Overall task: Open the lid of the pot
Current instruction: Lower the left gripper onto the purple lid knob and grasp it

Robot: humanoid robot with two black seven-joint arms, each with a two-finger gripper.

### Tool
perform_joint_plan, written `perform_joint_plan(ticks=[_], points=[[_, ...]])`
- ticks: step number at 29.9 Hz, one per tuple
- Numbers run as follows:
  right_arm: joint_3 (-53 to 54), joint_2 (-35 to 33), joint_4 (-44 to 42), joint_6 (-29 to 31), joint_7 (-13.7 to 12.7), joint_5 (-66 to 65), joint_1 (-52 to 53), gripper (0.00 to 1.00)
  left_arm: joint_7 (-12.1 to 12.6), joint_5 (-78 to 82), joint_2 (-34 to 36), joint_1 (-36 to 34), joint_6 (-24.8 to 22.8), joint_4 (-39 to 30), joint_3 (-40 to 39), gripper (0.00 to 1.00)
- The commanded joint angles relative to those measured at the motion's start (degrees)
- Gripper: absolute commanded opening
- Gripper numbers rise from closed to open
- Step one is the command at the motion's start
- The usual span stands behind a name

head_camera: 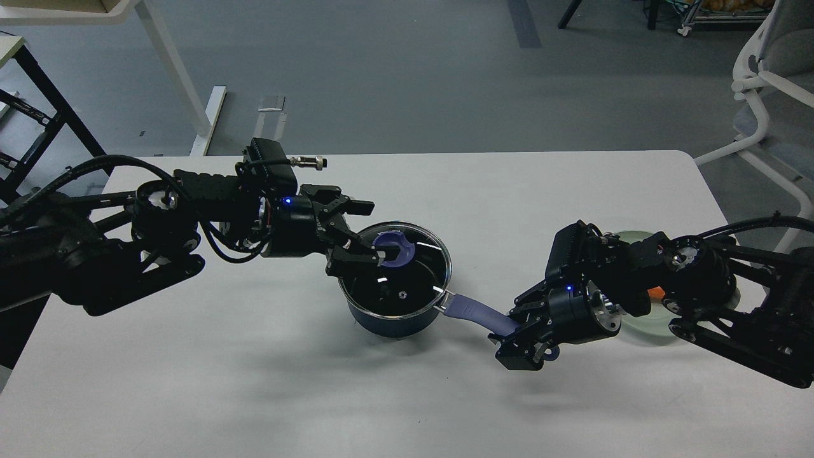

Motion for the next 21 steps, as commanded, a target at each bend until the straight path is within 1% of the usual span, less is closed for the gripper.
perform_joint_plan(ticks=[1,8,10,11,14,21], points=[[0.1,0.0,0.0,0.0,0.0,0.0,0.0,0.23,0.0,3.1,-1.5,-0.2,1.5,0.4,0.9,0.98],[0.2,0.0,0.0,0.0,0.0,0.0,-0.1,0.23,0.0,2.0,-1.7,0.6,1.5,0.8,1.1,0.98],[0.2,0.0,0.0,0.0,0.0,0.1,-0.1,0.23,0.0,1.5,-1.9,0.7,1.4,1.9,1.1,0.98],[0.2,0.0,0.0,0.0,0.0,0.0,-0.1,0.23,0.0,0.8,-2.0,0.8,1.5,3.5,1.1,0.98],[0.2,0.1,0.0,0.0,0.0,0.0,-0.1,0.23,0.0,-0.3,-3.9,0.8,1.5,6.1,1.2,0.98],[0.3,0.1,0.0,0.0,0.0,0.1,-0.2,0.24,0.0,-0.2,-4.2,1.1,1.5,6.8,2.8,0.97]])
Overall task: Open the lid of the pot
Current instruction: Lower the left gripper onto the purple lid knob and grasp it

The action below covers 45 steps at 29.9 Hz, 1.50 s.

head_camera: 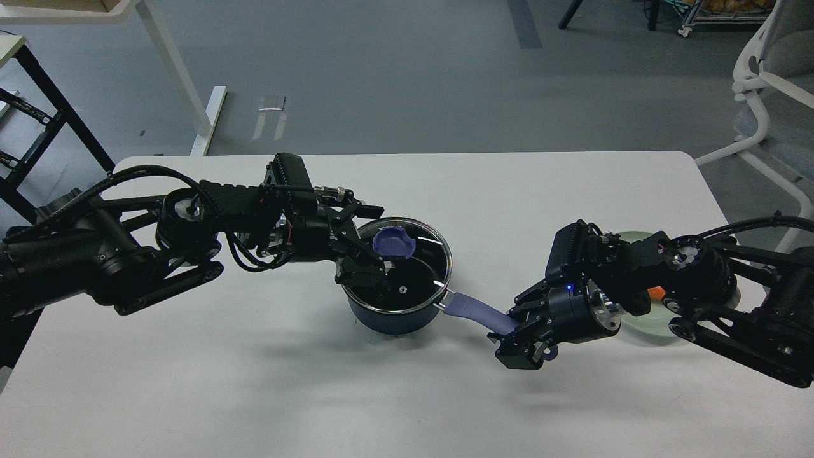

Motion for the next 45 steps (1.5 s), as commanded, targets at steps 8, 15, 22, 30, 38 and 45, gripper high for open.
perform_joint_plan(ticks=[8,15,22,30,38,45], points=[[0.1,0.0,0.0,0.0,0.0,-0.1,-0.1,0.24,0.0,-0.3,-0.1,0.1,0.1,0.0,1.4,0.97],[0.1,0.0,0.0,0.0,0.0,0.0,-0.1,0.24,0.0,-2.1,-0.2,0.2,0.2,0.0,1.4,0.92],[0.1,0.0,0.0,0.0,0.0,0.0,-0.1,0.24,0.0,-2.2,-0.2,0.5,0.4,0.0,1.5,0.86],[0.1,0.0,0.0,0.0,0.0,-0.1,-0.2,0.25,0.0,-2.2,-0.2,0.8,0.4,0.0,1.5,0.82],[0.1,0.1,0.0,0.0,0.0,-0.1,-0.1,0.25,0.0,-2.1,-0.2,0.8,0.5,0.0,1.5,0.61],[0.1,0.1,0.0,0.0,0.0,0.0,-0.1,0.25,0.0,-1.9,-0.1,0.8,0.4,0.0,1.5,0.50]])
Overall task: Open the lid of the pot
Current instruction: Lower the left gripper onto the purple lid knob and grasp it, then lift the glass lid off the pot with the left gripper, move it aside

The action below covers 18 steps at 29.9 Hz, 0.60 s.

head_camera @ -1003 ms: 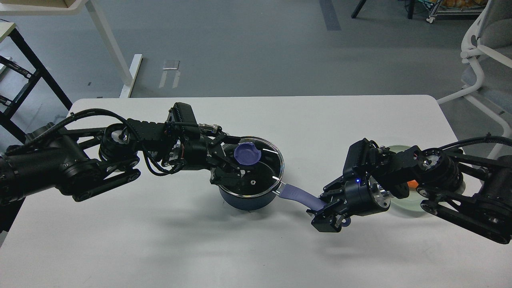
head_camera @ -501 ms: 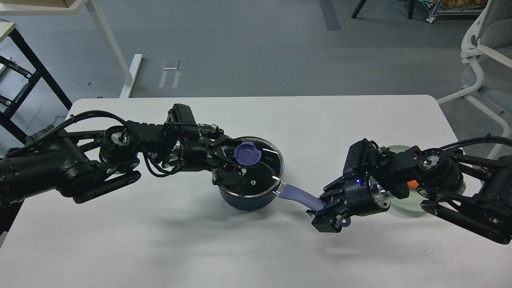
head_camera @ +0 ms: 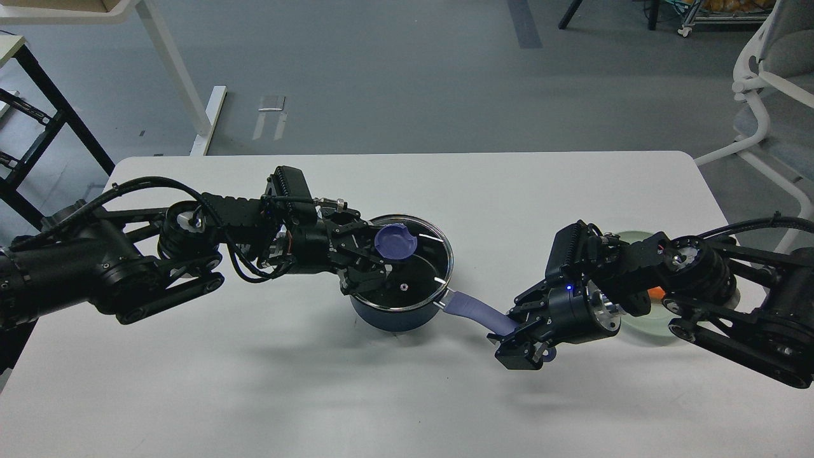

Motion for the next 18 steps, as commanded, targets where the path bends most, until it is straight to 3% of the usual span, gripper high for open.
perform_joint_plan(ticks=[1,18], points=[[0.1,0.0,0.0,0.0,0.0,0.1,0.1,0.25,0.0,0.0,0.1,-0.1,-0.2,-0.2,0.0,0.50],[0.0,-0.1,0.0,0.0,0.0,0.1,0.1,0.25,0.0,-3.3,2.5,-2.6,-0.3,-2.0,-0.4,0.47]])
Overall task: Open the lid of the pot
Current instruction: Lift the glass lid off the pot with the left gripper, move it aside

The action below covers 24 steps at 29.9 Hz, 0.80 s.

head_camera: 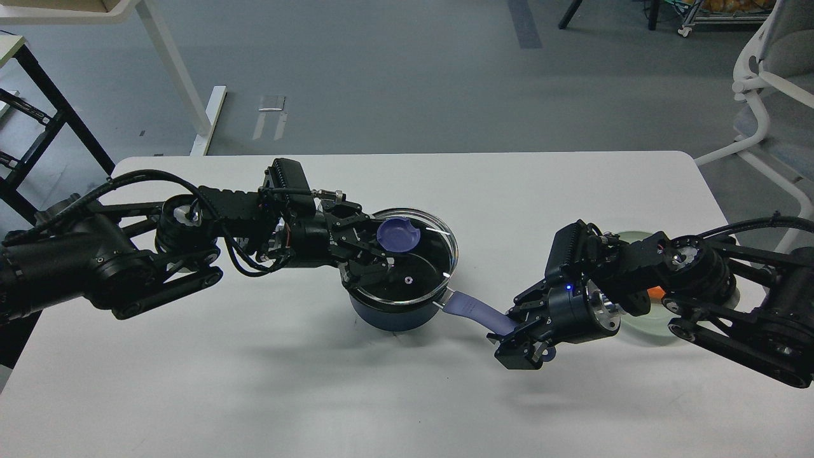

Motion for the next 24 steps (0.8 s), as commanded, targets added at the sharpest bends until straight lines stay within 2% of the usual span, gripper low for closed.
perform_joint_plan(ticks=[1,11,24], points=[[0.0,-0.1,0.0,0.0,0.0,0.0,0.0,0.25,0.0,-0.6,1.0,-0.5,0.1,-0.2,-0.1,0.47],[0.0,-0.1,0.0,0.0,0.0,-0.1,-0.1,0.25,0.0,-1.5,10.5,-0.9,0.7,-3.3,-0.5,0.47],[0.1,-0.1,0.0,0.0,0.0,0.0,0.0,0.25,0.0,-1.4,26.5,2.0,5.0,-7.9,2.0,0.47]])
